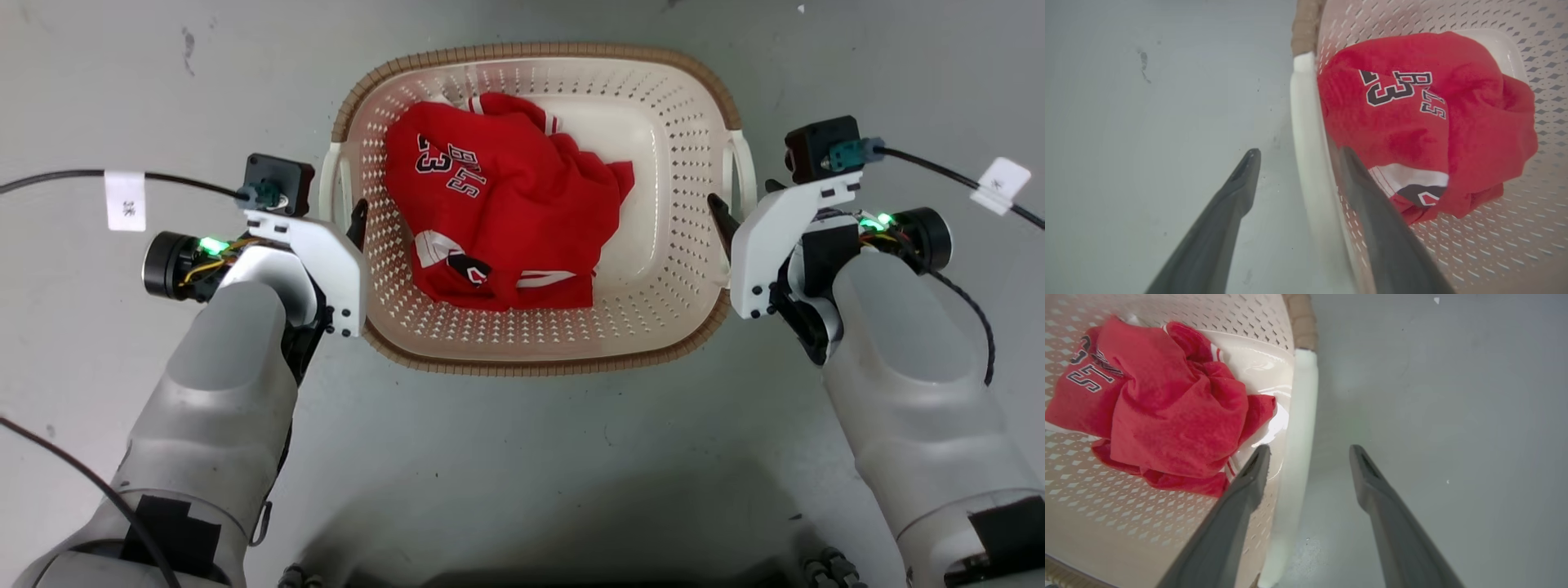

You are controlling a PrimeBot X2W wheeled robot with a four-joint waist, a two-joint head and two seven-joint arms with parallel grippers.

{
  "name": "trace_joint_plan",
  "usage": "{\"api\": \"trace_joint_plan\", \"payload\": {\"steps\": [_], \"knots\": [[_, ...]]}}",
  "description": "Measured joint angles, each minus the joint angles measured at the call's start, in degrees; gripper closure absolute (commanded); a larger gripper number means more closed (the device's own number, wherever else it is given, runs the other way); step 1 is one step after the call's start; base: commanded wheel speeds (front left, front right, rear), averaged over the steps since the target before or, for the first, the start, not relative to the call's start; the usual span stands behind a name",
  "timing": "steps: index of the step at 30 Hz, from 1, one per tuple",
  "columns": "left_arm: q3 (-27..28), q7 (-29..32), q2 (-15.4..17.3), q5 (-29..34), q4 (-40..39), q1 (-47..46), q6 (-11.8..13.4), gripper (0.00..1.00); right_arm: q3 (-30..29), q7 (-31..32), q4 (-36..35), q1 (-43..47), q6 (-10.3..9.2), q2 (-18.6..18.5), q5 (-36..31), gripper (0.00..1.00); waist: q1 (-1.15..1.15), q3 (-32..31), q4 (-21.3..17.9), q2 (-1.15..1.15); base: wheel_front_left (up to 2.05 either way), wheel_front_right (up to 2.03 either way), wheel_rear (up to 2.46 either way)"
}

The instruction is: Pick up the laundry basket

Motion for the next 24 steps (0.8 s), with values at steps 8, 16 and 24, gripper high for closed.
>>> {"api": "trace_joint_plan", "payload": {"steps": [8,16,24], "knots": [[-8.7,6.1,1.2,-7.8,-0.9,-2.4,0.0,0.0,1.5,1.4,7.2,-5.7,0.0,0.0,0.1,0.0,0.0,2.8,0.8,0.0,0.0,0.0,0.0],[-16.6,10.1,3.4,-14.9,-3.2,-3.2,0.0,0.0,3.9,1.8,11.5,-8.5,0.0,0.0,1.8,0.0,0.0,4.1,1.1,0.0,0.0,0.0,0.0],[-22.8,10.4,4.9,-20.4,-5.1,-3.5,0.0,1.0,5.9,0.9,13.7,-9.8,0.0,0.0,3.5,1.0,-0.01,4.4,1.0,0.0,0.0,0.0,0.0]]}}
